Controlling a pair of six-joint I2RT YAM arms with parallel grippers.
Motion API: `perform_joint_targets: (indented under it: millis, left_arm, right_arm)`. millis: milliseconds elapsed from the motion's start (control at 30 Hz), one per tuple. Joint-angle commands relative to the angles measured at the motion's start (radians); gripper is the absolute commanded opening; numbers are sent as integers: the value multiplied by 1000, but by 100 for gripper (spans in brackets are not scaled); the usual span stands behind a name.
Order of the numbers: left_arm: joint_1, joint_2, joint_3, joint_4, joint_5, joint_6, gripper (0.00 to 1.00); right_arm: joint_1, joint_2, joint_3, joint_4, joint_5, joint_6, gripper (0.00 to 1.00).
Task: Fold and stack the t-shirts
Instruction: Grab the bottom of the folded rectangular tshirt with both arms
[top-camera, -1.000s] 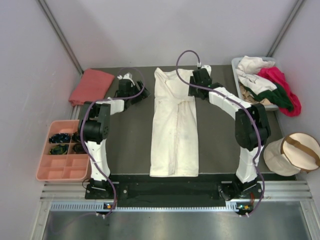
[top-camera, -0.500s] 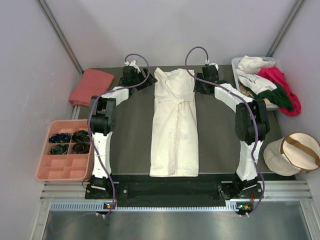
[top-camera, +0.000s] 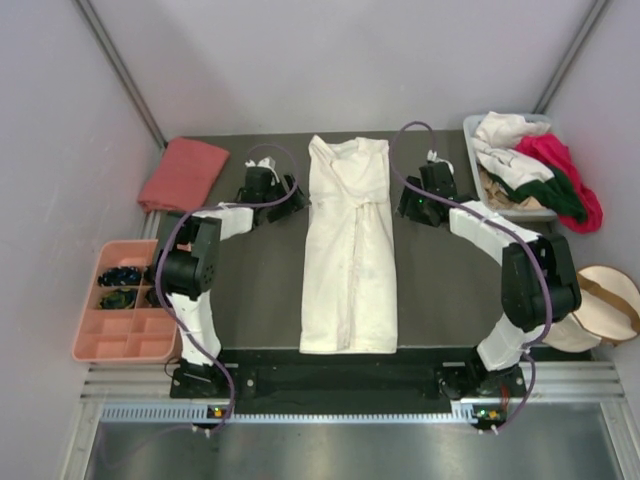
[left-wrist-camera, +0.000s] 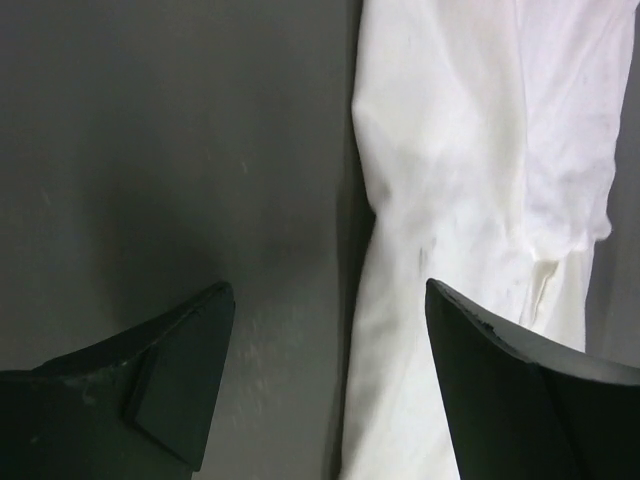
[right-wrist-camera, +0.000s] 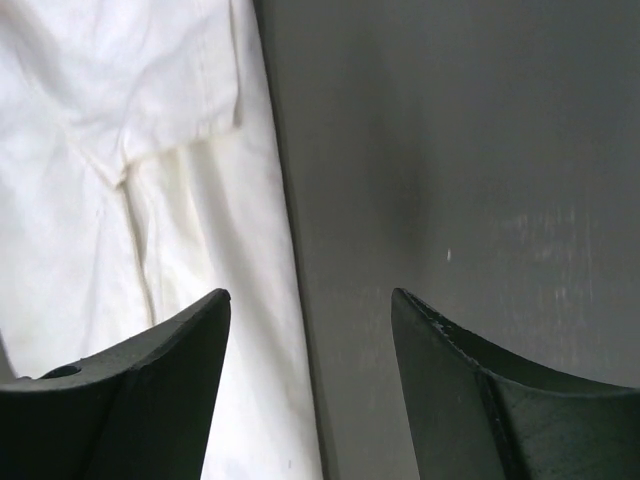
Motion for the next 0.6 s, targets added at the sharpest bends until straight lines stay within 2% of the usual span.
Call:
perform_joint_targets:
  millis: [0, 233, 367, 567]
  left_arm:
    - [-111, -195, -157, -81, -108, -17, 82]
    - [-295, -471, -460, -132, -185, -74, 82]
    - [-326, -693, -641, -210, -229, -108, 82]
    - [-381, -943, -793, -328, -242, -160, 82]
  right_arm:
    - [56, -197, -136, 14, -3, 84, 66]
    - [197, -453, -372, -33, 24, 189, 66]
    - [255, -591, -499, -84, 65, 246, 66]
    - [392, -737, -605, -185, 135, 367, 66]
